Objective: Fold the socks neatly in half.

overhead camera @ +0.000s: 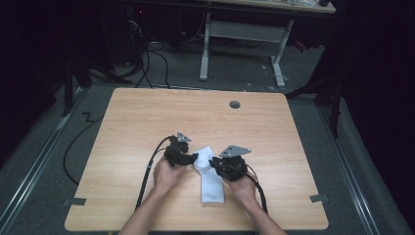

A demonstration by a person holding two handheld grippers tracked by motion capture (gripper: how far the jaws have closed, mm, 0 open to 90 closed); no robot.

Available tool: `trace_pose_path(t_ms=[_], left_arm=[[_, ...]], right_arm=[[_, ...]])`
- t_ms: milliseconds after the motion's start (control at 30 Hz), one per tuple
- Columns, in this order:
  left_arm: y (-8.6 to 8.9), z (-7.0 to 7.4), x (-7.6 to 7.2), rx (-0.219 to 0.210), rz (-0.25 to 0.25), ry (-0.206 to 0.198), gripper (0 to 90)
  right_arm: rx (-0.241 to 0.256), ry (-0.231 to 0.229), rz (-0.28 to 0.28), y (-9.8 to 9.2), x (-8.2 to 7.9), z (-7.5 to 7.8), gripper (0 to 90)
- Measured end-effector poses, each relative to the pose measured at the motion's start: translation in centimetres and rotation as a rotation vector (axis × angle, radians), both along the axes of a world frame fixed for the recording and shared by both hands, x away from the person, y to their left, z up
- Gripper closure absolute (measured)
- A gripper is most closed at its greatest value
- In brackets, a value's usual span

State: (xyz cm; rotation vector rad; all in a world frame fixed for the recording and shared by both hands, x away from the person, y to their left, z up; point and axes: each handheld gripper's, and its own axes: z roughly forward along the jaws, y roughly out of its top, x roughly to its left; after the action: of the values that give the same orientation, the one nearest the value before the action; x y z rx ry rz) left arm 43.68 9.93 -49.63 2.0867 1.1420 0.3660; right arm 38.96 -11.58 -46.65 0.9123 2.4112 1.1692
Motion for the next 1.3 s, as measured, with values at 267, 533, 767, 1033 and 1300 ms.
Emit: trace_pose_path(t_ms=[267, 533, 767, 1033, 1300], left_arm=[[0.1, 0.0, -0.1, -0.002, -0.007, 0.002, 48.1], [0.0, 0.0, -0.1, -0.015, 0.002, 0.014, 47.2], [-0.1, 0.1, -0.3, -0.029, -0.026, 0.032, 54.6], [0.0, 0.1, -0.3, -0.056, -0.073, 0.038, 71.2], [0.3, 0.2, -0.6, -0.073, -0.084, 0.024, 82.3]], right_arm=[[-0.049, 0.042, -0.014, 1.1, 0.5, -1.4, 77.0], [-0.062, 0.057, -0.012, 0.6, 0.2, -2.3, 76.8], [-0.056, 0.056, -0.010, 0.6, 0.0, -2.8, 73.8], [-0.056, 0.051, -0.009, 0.7, -0.1, -2.8, 72.3], [-0.035, 0.046, -0.007, 0.4, -0.5, -2.2, 69.3]])
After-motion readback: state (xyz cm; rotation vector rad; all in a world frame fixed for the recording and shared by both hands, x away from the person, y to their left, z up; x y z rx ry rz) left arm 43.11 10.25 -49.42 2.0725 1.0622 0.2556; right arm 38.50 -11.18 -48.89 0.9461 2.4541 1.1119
